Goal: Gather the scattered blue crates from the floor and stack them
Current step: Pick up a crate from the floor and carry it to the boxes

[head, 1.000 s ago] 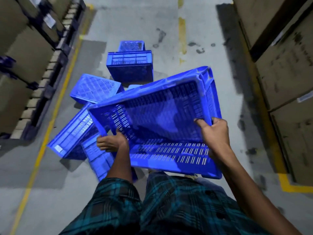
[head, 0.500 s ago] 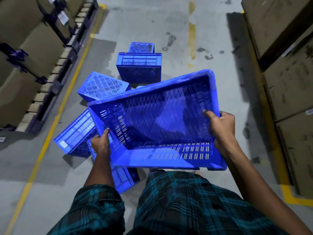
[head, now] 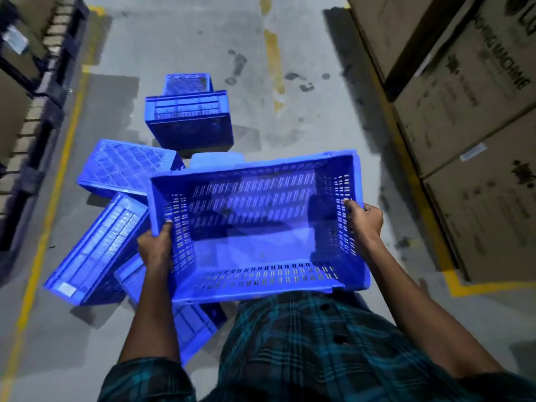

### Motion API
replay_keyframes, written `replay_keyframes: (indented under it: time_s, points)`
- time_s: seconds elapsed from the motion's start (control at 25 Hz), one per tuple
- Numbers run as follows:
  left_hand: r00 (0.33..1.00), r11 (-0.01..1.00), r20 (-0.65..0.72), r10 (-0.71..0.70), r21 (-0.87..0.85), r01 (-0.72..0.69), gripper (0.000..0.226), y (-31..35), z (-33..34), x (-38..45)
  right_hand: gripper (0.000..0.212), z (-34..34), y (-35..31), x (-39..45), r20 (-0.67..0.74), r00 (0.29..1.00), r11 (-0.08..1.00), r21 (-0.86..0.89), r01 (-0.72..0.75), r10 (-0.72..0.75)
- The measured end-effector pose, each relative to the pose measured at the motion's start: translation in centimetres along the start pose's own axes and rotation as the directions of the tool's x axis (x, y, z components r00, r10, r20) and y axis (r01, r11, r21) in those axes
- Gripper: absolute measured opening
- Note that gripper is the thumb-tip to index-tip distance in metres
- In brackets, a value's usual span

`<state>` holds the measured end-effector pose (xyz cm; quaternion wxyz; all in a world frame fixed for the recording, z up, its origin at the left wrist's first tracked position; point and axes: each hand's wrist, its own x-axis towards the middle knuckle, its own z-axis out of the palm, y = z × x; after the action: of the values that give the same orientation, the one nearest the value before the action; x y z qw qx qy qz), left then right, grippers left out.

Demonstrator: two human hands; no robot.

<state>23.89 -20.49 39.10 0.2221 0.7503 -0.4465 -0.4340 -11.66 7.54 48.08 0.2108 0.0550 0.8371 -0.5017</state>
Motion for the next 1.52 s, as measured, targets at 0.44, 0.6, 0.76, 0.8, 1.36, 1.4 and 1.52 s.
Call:
replay_keyframes:
  time_s: [0.44, 0.6, 0.76, 0.8, 1.36, 1.4, 1.52]
  points:
    - [0.988, 0.996, 0.129, 0.085, -0.025, -0.083, 0.05, 10.8, 14.4, -5.7, 0.023, -9.5, -2.8, 15.9, 0.046, 0.999, 1.0, -0.006, -0.028, 0.028]
    - [0.988, 0.992, 0.128, 0.09, -0.097, -0.078, 0.046, 16.0, 20.0, -8.5, 0.03, -11.9, -6.0, 24.0, 0.056, 0.998, 0.997, -0.072, 0.031, -0.027]
    - [0.991, 0.979, 0.114, 0.074, -0.198, -0.051, 0.044, 18.7, 25.5, -8.8, 0.041, -13.8, -8.5, 30.9, 0.015, 0.999, 0.997, -0.058, 0.045, -0.044]
    - [0.99, 0.977, 0.124, 0.071, -0.207, -0.044, 0.042, 19.8, 26.9, -9.0, 0.037, -13.9, -9.3, 32.3, -0.003, 0.999, 0.997, -0.046, 0.054, -0.054]
    - [0.953, 0.977, 0.218, 0.212, -0.066, -0.202, 0.044, 43.0, 48.0, -3.5, 0.027, -8.6, -20.8, 53.5, -0.22, 0.975, 0.999, 0.047, 0.0, 0.011]
    - [0.949, 0.976, 0.229, 0.219, -0.058, -0.211, 0.047, 45.9, 49.6, -3.3, 0.028, -7.9, -22.1, 55.2, -0.251, 0.968, 0.998, 0.059, -0.012, 0.027]
    - [0.927, 0.954, 0.24, 0.289, 0.01, -0.301, 0.048, 52.8, 54.5, -2.1, 0.025, -5.9, -24.5, 60.4, -0.278, 0.96, 0.995, 0.096, -0.017, 0.043]
